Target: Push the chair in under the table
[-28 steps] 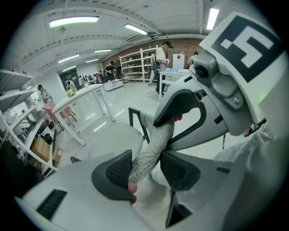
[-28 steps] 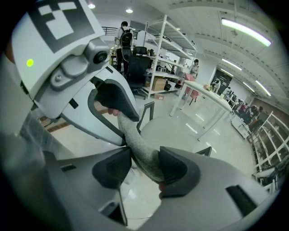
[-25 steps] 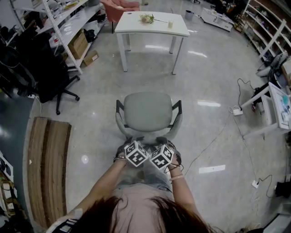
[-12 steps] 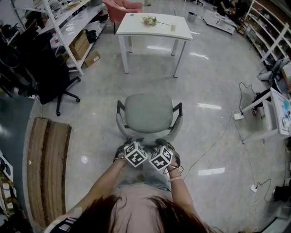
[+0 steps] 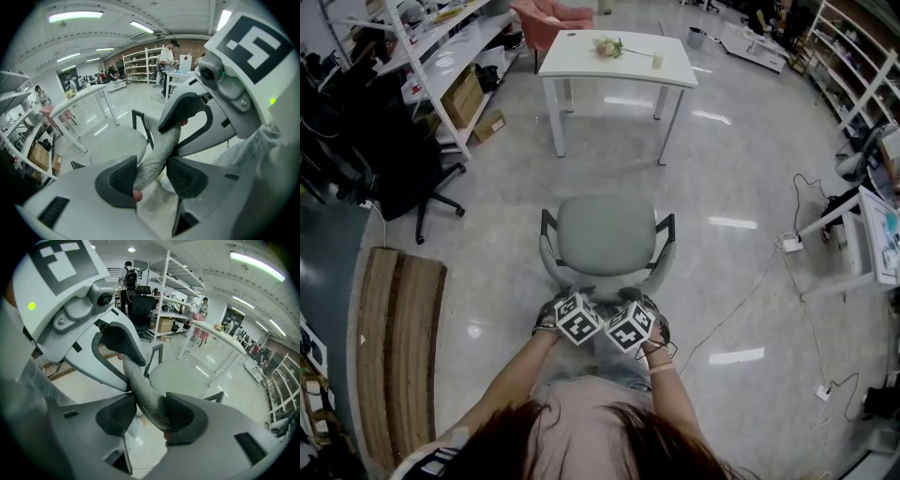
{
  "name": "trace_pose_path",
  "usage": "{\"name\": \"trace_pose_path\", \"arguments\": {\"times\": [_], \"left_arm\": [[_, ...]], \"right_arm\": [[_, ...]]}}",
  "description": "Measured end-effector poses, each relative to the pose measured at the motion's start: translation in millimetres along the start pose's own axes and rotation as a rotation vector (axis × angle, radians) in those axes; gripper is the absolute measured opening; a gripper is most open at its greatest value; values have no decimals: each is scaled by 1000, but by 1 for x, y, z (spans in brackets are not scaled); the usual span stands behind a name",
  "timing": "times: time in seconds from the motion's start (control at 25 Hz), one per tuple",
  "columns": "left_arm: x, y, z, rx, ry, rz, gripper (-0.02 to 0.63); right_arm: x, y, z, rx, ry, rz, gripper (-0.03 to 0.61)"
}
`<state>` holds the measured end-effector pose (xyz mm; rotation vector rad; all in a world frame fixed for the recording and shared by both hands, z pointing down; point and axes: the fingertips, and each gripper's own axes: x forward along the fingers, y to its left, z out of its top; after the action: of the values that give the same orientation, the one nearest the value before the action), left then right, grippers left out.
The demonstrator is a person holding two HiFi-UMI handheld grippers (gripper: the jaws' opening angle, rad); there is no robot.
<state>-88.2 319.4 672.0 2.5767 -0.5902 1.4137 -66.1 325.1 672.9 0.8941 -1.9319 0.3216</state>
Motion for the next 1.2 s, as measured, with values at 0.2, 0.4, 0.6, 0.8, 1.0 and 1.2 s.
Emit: {"name": "trace_pose_path", "arguments": {"times": [0.2, 0.4, 0.6, 0.8, 1.0, 1.2], "left_arm": [[6, 9, 7, 1, -1, -7, 198], [7, 22, 10, 4, 5, -5, 198], [12, 28, 17, 0, 12, -5, 198], [14, 37, 21, -2, 16, -3, 198], [21, 48, 25, -3, 26, -5, 198], [24, 58, 32, -8, 35, -5, 198]], "right_arm": [[5, -11, 5, -2, 1, 8, 199], [10, -18, 13, -4, 4, 18, 199], [13, -29, 15, -8, 3, 26, 199], [16, -36, 21, -14, 1, 32, 199], [24, -46, 25, -18, -2, 36, 199], [26, -57, 32, -25, -1, 42, 199]]}}
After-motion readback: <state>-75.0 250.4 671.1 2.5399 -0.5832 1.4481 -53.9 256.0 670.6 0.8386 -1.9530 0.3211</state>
